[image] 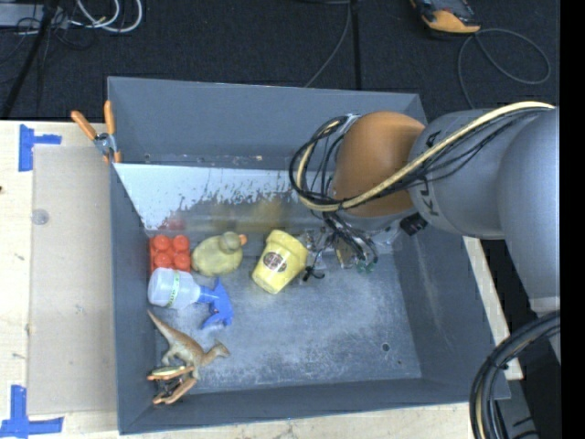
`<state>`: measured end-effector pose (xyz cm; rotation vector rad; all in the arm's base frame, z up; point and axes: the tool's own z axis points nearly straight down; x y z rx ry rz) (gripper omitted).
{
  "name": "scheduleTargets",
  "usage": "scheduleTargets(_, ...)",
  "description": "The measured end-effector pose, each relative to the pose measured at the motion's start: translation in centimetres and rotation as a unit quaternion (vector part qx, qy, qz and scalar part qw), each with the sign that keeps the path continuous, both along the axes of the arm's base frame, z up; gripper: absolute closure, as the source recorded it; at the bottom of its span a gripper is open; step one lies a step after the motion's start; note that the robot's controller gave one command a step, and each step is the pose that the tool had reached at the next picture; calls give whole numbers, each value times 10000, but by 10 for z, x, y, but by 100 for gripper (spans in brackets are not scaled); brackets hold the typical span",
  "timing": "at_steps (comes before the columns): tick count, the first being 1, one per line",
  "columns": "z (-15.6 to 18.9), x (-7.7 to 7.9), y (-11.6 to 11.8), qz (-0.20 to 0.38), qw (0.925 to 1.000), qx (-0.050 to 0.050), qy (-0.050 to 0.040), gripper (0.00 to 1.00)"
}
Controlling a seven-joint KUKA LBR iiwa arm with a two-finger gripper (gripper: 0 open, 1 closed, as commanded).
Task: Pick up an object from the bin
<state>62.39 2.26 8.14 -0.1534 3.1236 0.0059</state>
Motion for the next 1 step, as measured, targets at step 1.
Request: scheduleTargets(1, 0, 0, 0, -4, 10000, 0, 0, 100)
